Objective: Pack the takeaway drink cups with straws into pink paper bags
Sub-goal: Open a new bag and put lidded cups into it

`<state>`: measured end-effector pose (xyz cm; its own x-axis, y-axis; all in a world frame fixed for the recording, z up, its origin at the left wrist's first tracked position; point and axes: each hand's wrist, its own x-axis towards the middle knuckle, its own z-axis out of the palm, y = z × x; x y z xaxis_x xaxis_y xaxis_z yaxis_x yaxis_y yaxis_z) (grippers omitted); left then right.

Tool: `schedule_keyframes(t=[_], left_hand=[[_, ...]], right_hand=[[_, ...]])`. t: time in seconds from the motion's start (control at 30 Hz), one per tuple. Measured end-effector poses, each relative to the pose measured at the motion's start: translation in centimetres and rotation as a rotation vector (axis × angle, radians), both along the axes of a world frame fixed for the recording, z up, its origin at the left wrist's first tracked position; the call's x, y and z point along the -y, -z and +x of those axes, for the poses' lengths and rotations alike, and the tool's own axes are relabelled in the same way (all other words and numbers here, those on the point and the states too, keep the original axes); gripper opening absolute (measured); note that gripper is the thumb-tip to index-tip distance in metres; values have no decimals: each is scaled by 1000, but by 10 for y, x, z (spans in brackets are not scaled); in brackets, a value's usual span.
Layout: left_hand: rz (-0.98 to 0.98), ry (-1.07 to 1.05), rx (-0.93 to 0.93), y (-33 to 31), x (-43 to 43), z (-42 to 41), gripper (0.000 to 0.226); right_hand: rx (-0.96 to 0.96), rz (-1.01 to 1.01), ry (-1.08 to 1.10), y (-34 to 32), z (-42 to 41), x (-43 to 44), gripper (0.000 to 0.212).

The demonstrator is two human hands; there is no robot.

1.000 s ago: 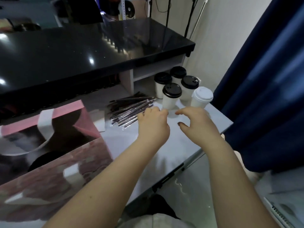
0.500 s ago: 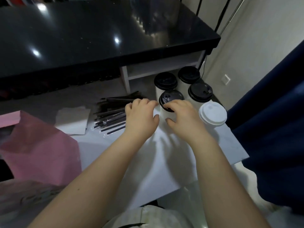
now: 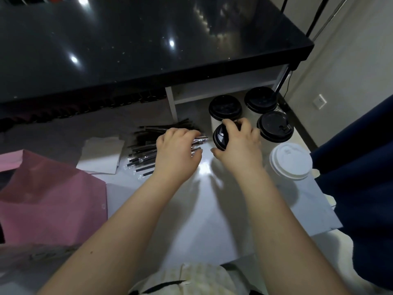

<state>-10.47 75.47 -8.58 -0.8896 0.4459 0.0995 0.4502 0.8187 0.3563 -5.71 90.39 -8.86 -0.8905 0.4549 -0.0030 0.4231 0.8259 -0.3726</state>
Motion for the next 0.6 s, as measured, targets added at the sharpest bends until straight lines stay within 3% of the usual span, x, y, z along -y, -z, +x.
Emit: schedule_keyframes(t=[0.3, 0.6], left_hand=[[66, -78, -56, -41, 34, -3, 48], [172, -167, -164, -110, 111, -1, 51]], right_hand=[[-184, -119, -210, -24, 11, 30, 73], [-358, 42, -453, -87, 8, 105, 73]])
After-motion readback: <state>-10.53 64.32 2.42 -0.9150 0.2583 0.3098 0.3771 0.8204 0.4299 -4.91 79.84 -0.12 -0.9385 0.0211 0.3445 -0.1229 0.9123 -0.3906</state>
